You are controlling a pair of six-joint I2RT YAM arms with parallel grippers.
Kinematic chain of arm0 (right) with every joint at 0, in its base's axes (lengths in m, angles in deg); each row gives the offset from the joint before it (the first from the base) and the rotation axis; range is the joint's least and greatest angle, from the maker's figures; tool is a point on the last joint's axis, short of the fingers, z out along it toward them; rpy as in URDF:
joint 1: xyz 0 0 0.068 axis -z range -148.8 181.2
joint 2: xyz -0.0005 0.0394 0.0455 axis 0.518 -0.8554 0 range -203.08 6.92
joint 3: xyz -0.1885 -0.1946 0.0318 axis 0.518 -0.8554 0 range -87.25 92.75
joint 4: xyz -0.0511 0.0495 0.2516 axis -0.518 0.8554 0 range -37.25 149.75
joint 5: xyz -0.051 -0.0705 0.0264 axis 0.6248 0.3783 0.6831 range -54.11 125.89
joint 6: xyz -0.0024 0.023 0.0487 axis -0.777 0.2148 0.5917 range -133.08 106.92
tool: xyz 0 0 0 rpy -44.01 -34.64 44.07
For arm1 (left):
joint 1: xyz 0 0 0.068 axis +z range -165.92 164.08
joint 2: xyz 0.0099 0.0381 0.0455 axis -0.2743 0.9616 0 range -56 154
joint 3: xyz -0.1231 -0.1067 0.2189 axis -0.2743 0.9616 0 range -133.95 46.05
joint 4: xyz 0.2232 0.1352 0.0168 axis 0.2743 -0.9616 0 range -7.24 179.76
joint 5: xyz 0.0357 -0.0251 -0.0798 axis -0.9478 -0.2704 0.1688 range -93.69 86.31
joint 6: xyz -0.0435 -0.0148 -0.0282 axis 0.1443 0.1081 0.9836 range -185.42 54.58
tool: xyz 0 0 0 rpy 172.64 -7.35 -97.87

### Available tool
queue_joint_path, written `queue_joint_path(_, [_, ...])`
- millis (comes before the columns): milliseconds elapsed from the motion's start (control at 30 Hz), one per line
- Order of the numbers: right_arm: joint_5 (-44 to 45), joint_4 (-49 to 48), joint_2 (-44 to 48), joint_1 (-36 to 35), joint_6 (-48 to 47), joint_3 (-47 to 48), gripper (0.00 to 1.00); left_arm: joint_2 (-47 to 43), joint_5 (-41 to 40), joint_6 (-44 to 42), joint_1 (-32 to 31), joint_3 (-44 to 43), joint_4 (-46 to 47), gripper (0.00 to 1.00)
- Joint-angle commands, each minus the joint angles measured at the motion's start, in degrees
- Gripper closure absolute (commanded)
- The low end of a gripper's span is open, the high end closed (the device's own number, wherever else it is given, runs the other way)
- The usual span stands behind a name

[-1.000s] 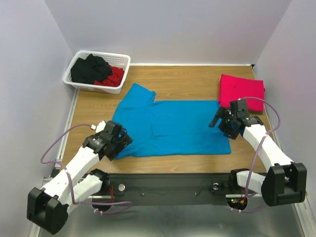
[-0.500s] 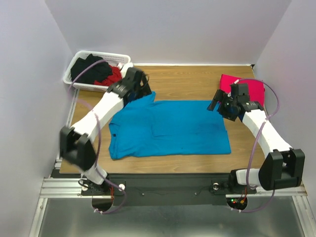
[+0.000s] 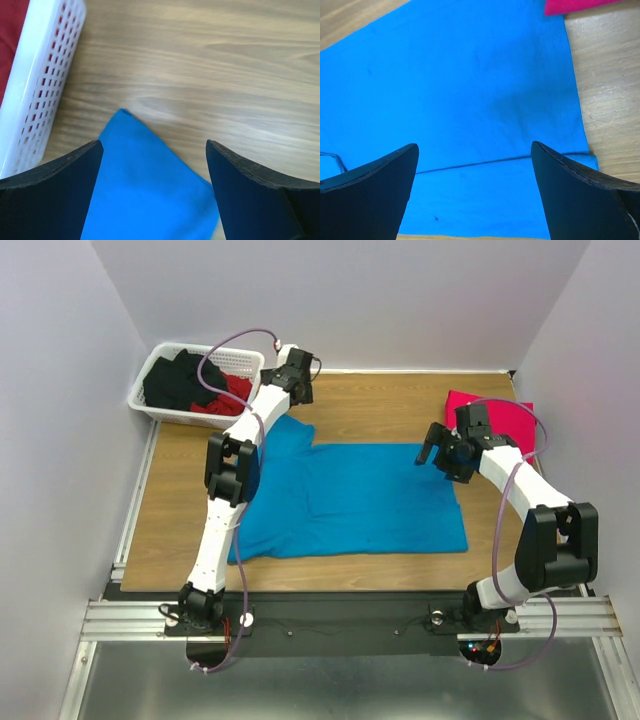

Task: Fold and stack the t-shirts
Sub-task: Fold the tshirt

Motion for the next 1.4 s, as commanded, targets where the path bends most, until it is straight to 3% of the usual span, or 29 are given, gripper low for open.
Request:
queue_joint_path(0, [0.09, -2.65, -1.03, -0.3, -0.74, 2.21, 0.0, -1.44, -0.26, 0.27, 2.94, -0.18, 2.49, 0.06])
queue_joint_path(133, [-1.06, -3.18, -1.47, -0.39, -0.57, 1.5, 0.0, 0.4, -1.39, 1.24, 4.17, 0.8, 6.28, 0.08])
queue_joint_path(233, [-0.97, -3.53, -1.65, -0.39, -0.3, 0.8, 0.0, 2.95, -1.21, 0.89, 4.53, -1.05, 7.6, 0.17])
queue_joint_path(733, [-1.23, -3.97, -3.05, -0.39, -0.57, 0.18, 0.0, 6.82, -1.74, 4.4, 4.88, 3.52, 7.26, 0.28])
queue_joint_path(833, [-1.06, -4.06, -3.14, -0.39, -0.48, 0.18, 0.0, 7.52, -1.39, 5.02, 5.05, 3.43, 7.17, 0.4])
queue_joint_path(933, [-0.18, -4.06, -3.23, -0.39, -0.65, 0.44, 0.0, 7.61, -0.51, 5.37, 5.05, 3.52, 6.9, 0.62])
queue_joint_path(1033, [0.7, -4.15, -3.49, -0.39, -0.48, 0.97, 0.0, 7.26, 0.28, 5.37, 5.05, 4.22, 6.64, 0.76])
queue_joint_path(1067, [0.96, -4.06, -4.01, -0.39, -0.22, 1.67, 0.0, 6.74, 0.37, 5.29, 5.05, 5.01, 6.55, 0.91])
queue_joint_path(1100, [1.22, -4.15, -4.28, -0.39, 0.05, 2.11, 0.0, 6.56, 0.37, 5.11, 5.05, 5.54, 6.46, 0.98])
queue_joint_path(1367, [7.37, -4.15, -10.25, -1.88, -0.21, 10.46, 0.0, 3.66, -1.83, 4.49, 5.23, 8.09, 4.97, 1.0])
